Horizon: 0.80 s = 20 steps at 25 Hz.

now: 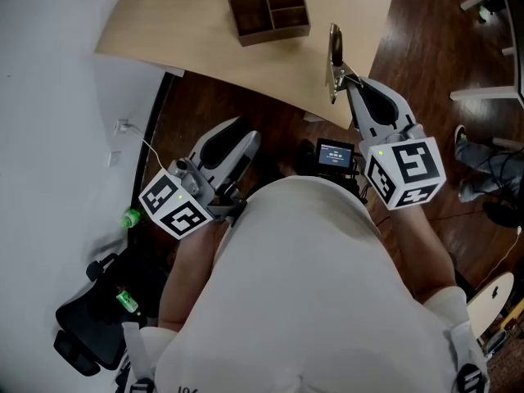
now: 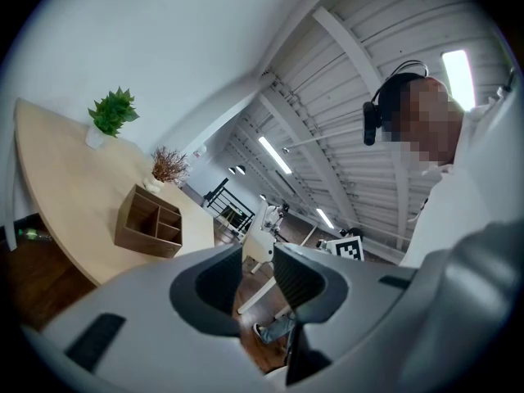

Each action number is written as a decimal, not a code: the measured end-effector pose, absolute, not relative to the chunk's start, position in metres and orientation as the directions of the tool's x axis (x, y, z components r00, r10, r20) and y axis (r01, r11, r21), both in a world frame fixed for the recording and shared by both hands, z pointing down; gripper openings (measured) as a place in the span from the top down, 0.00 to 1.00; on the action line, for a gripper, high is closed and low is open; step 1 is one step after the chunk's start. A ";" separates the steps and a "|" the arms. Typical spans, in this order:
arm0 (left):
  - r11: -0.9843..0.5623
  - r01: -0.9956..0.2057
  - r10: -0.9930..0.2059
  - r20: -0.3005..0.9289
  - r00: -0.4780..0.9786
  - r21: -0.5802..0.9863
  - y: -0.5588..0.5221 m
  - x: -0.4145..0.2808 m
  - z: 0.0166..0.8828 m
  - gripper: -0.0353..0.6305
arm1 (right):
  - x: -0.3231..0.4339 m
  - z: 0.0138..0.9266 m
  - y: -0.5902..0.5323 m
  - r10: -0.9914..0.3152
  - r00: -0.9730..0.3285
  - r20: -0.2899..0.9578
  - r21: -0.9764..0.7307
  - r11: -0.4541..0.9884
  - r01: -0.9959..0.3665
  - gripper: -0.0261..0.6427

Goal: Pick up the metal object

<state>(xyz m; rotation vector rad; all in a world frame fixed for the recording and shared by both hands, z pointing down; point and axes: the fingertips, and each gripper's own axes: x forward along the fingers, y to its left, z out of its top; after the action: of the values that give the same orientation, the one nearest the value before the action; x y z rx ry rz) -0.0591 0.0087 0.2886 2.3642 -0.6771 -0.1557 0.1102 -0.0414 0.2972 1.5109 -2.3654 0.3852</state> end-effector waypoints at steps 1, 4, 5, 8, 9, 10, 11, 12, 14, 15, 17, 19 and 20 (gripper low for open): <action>-0.645 -0.431 -0.510 0.064 0.858 0.632 0.009 -0.060 0.288 0.80 | 0.110 0.298 -0.039 -0.825 -0.400 0.399 -0.064 0.410 -0.910 0.95; -0.641 -0.438 -0.517 0.067 0.853 0.630 0.007 -0.063 0.289 0.80 | 0.108 0.303 -0.033 -0.816 -0.408 0.411 -0.076 0.415 -0.907 0.95; -0.639 -0.441 -0.520 0.068 0.852 0.630 0.007 -0.065 0.289 0.80 | 0.108 0.304 -0.031 -0.813 -0.410 0.413 -0.080 0.416 -0.906 0.95; -0.637 -0.448 -0.526 0.071 0.847 0.627 0.006 -0.067 0.290 0.80 | 0.108 0.308 -0.027 -0.808 -0.416 0.418 -0.092 0.418 -0.904 0.95; -0.637 -0.450 -0.528 0.072 0.846 0.626 0.005 -0.068 0.290 0.80 | 0.108 0.309 -0.026 -0.807 -0.417 0.418 -0.094 0.419 -0.903 0.95; -0.636 -0.452 -0.529 0.073 0.845 0.625 0.005 -0.068 0.290 0.80 | 0.108 0.310 -0.025 -0.806 -0.418 0.419 -0.096 0.418 -0.903 0.95; -0.636 -0.453 -0.530 0.073 0.845 0.625 0.005 -0.069 0.290 0.80 | 0.108 0.310 -0.025 -0.806 -0.418 0.419 -0.098 0.418 -0.903 0.95; -0.636 -0.454 -0.531 0.073 0.844 0.624 0.005 -0.069 0.290 0.80 | 0.108 0.310 -0.024 -0.806 -0.418 0.418 -0.099 0.417 -0.903 0.95; -0.637 -0.454 -0.531 0.072 0.844 0.623 0.005 -0.069 0.289 0.80 | 0.107 0.310 -0.023 -0.806 -0.420 0.418 -0.102 0.417 -0.903 0.95; -0.638 -0.453 -0.530 0.072 0.845 0.623 0.005 -0.069 0.289 0.80 | 0.107 0.309 -0.022 -0.805 -0.421 0.417 -0.104 0.418 -0.903 0.95; -0.640 -0.451 -0.526 0.073 0.847 0.622 0.006 -0.068 0.289 0.80 | 0.106 0.309 -0.021 -0.805 -0.422 0.418 -0.107 0.418 -0.902 0.95; -0.643 -0.449 -0.522 0.074 0.849 0.621 0.006 -0.067 0.289 0.80 | 0.106 0.310 -0.020 -0.803 -0.423 0.420 -0.109 0.418 -0.902 0.95; -0.643 -0.449 -0.521 0.074 0.850 0.621 0.006 -0.067 0.289 0.80 | 0.105 0.310 -0.019 -0.802 -0.423 0.421 -0.109 0.419 -0.902 0.95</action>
<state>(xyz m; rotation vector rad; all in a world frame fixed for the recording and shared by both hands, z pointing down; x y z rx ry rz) -0.0674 0.0056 0.2888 2.3697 -0.7024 -0.1460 0.1053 -0.0194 0.3100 1.4747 -2.3735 0.4622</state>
